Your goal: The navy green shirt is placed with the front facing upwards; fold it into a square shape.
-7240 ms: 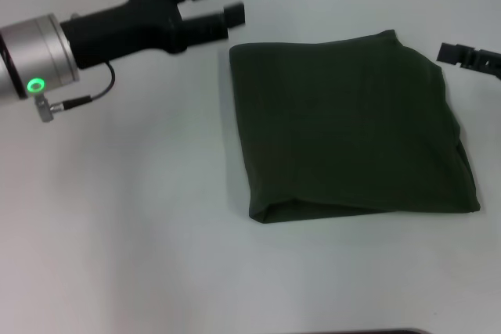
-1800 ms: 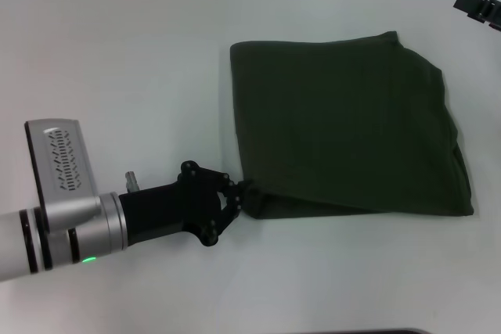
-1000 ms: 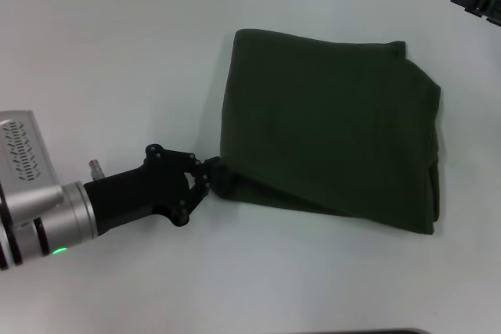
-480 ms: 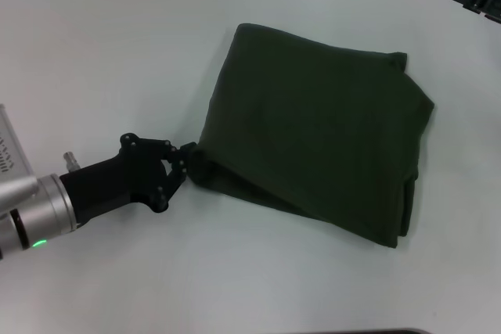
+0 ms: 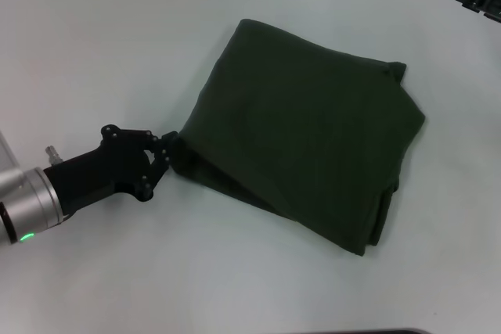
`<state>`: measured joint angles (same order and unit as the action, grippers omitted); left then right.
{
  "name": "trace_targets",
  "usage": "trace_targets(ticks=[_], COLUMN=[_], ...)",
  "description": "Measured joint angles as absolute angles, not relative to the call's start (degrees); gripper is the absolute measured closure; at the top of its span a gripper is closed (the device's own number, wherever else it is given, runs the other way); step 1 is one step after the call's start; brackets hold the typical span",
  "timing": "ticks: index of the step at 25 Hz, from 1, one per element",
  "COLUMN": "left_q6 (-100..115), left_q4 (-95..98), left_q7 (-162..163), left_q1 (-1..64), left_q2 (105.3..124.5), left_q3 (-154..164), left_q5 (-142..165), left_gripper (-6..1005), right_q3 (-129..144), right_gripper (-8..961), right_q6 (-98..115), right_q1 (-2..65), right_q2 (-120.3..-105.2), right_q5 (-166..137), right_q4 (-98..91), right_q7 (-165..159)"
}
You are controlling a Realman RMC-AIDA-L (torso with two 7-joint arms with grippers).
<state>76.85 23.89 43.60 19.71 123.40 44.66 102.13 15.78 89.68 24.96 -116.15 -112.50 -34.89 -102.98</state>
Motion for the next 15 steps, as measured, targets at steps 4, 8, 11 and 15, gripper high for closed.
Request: trace_targets(ticks=[4, 8, 11, 15], left_q6=[77.0, 78.0, 80.0, 84.1], left_q4=[24.1, 24.3, 25.5, 27.0], left_q7=[43.6, 43.6, 43.6, 44.7], left_q1=[19.5, 18.8, 17.4, 16.2], left_q2=[123.4, 123.4, 123.55, 123.66], left_q3=[44.6, 44.3, 44.3, 44.3], left_q5=[102.8, 103.9, 104.8, 106.2], left_gripper=[961, 961, 961, 961], right_q3=[15.8, 16.0, 16.1, 16.2], right_gripper=[44, 44, 44, 44], right_q6=[89.7, 89.6, 89.6, 89.7], right_q1=[25.0, 25.1, 25.3, 25.6], right_q2=[-116.17, -116.19, -116.19, -116.18], right_q5=[-112.5, -112.5, -112.5, -112.5], right_q4=[-34.9, -34.9, -34.9, -34.9], right_q7=[-103.0, -103.1, -103.2, -103.3])
